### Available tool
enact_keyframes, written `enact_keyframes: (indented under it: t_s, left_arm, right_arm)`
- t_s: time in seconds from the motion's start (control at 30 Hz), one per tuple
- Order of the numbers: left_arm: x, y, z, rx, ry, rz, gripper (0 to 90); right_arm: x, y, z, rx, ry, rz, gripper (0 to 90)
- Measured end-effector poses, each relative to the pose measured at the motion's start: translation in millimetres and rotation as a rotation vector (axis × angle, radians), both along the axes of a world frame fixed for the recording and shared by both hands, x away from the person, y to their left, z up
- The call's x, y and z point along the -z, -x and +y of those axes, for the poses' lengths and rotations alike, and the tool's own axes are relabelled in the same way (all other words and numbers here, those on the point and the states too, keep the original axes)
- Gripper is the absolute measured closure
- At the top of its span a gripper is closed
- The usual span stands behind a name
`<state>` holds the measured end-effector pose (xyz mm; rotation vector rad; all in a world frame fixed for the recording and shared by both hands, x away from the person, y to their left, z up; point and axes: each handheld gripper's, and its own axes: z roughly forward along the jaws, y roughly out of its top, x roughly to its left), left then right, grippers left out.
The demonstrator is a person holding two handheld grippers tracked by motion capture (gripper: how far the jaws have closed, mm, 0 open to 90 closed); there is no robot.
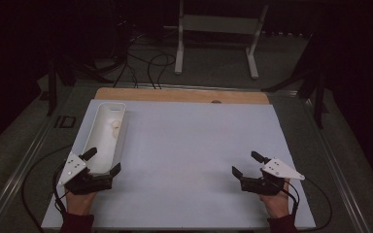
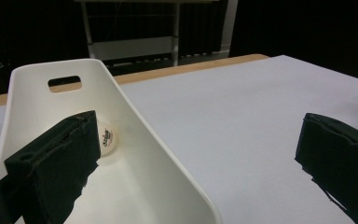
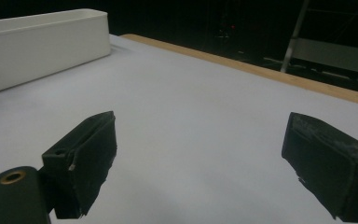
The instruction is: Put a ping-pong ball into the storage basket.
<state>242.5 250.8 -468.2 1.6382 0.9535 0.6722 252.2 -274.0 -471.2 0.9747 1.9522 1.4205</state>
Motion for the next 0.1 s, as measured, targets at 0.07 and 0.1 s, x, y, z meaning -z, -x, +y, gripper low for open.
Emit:
enact_keyframes:
  t_s: [0.07,0.1]
  left_arm:
    - [-0.1,0.0,0.2,0.000,-0.001,-0.002,0.0]
    - [0.0,0.1,0.5,0.000,-0.002,-0.002,0.0]
  right_arm:
    - [1.5,-0.4,-1.0,0.006,0.000,0.000,9.8]
    - [1.9,-0.5,-1.3,0.009,-0.004,-0.001,9.8]
